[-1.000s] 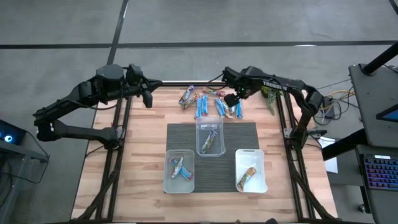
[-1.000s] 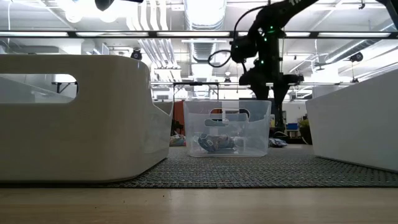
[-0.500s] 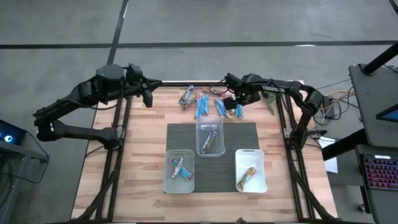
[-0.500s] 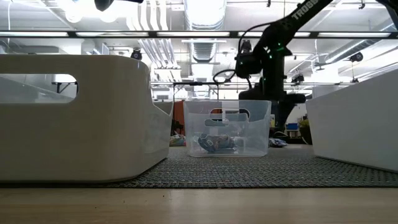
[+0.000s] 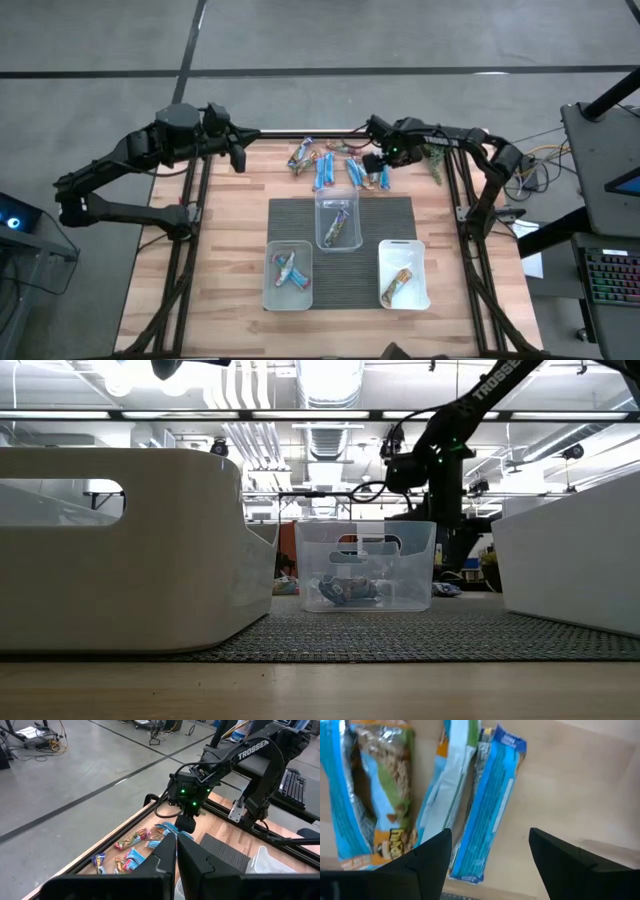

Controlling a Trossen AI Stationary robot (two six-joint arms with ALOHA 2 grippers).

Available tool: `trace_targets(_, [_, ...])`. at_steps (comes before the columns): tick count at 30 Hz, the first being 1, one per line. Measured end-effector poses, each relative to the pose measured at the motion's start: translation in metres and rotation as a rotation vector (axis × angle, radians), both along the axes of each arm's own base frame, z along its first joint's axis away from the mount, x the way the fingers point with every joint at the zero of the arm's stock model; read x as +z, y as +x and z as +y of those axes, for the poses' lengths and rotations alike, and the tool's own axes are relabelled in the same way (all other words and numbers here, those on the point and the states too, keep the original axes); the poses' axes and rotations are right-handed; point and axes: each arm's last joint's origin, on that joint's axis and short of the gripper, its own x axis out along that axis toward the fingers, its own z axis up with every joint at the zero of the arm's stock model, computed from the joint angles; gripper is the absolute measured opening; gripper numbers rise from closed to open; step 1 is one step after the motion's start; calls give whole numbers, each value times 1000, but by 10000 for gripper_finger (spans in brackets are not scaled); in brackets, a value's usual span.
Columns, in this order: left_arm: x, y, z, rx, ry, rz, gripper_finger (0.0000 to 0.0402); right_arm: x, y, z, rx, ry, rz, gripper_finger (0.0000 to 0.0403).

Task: Pick and place Granola Bars by type
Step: Put the blue granola bar into the transparent bin

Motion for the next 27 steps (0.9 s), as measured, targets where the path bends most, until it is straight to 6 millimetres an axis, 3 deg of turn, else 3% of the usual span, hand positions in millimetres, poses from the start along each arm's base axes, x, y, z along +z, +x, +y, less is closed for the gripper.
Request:
trace_targets(8, [0, 1, 0, 3, -9, -2, 0, -1, -4, -9, -34, -17, -22, 251])
trace_targets(27, [-2, 3, 1, 7, -19, 2, 0, -22, -9, -4, -45, -8, -56, 246])
